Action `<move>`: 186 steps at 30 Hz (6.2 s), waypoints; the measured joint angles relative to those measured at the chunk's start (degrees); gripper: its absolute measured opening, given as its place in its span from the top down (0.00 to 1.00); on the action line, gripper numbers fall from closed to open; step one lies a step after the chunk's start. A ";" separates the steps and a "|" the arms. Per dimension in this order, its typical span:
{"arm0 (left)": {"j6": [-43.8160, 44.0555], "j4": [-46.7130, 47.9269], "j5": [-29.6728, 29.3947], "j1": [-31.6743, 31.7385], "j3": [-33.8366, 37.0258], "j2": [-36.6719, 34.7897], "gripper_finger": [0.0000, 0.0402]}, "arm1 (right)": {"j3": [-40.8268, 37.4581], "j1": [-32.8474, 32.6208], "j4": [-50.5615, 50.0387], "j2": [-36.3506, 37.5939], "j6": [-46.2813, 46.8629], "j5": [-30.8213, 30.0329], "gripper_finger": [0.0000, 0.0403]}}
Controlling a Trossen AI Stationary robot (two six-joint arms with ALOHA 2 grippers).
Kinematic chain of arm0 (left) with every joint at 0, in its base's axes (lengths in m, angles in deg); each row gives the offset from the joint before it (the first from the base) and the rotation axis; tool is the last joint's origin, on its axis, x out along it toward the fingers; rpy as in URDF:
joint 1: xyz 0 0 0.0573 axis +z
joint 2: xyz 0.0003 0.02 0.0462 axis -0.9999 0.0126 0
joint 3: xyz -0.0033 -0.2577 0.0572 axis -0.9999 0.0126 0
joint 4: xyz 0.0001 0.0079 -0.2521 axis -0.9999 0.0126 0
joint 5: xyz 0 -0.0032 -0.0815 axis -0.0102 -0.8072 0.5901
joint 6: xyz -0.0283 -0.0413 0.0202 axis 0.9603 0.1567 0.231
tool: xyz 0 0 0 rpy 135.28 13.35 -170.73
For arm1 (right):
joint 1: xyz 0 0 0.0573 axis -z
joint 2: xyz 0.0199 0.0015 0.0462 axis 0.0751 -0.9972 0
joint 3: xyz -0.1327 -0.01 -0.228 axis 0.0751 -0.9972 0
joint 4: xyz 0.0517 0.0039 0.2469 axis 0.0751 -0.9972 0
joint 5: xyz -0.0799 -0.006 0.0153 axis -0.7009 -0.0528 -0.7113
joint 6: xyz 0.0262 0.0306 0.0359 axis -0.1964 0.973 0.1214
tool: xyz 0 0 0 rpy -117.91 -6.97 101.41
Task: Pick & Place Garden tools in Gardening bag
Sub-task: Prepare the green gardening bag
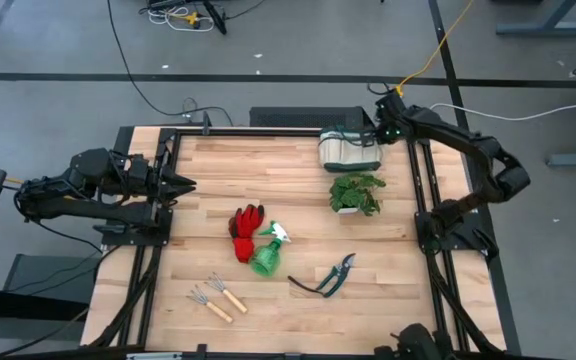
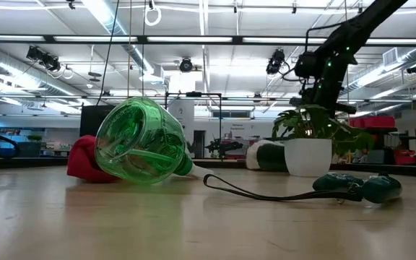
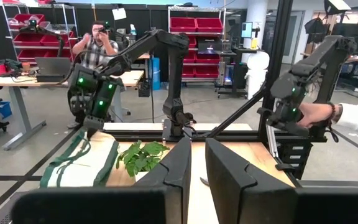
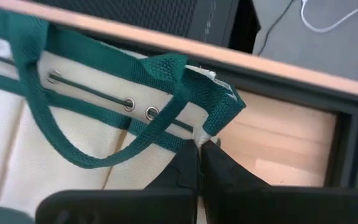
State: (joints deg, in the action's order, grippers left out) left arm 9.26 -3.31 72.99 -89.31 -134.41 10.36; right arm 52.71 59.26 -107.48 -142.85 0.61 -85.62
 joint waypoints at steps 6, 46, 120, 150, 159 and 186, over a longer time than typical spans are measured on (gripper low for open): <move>0.02 0.00 0.00 0.00 0.00 0.00 0.86 | 0.02 -2.07 1.09 4.09 -0.24 -1.88 1.00; 0.02 0.02 0.00 0.00 0.00 -0.01 0.86 | 0.07 -22.09 31.97 5.98 -3.79 -10.30 1.00; 0.02 0.45 -0.01 0.00 0.00 -0.01 0.86 | 0.11 -53.35 65.03 -18.90 -13.31 -28.53 1.00; 0.04 0.87 0.00 0.00 0.00 -0.02 0.86 | 0.11 -58.03 48.21 -18.90 -8.76 -29.61 1.00; 0.04 0.85 0.00 0.02 0.00 -0.02 0.86 | 0.11 -58.40 44.92 -18.90 -7.38 -27.85 0.99; 0.07 0.85 0.02 0.01 0.00 -0.01 0.86 | 0.09 -58.57 42.19 -18.83 -5.16 -20.82 0.92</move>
State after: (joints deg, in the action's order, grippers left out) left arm 9.33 -2.46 73.02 -89.30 -134.41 10.35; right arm 52.80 0.69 -65.30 -161.68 -4.55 -106.44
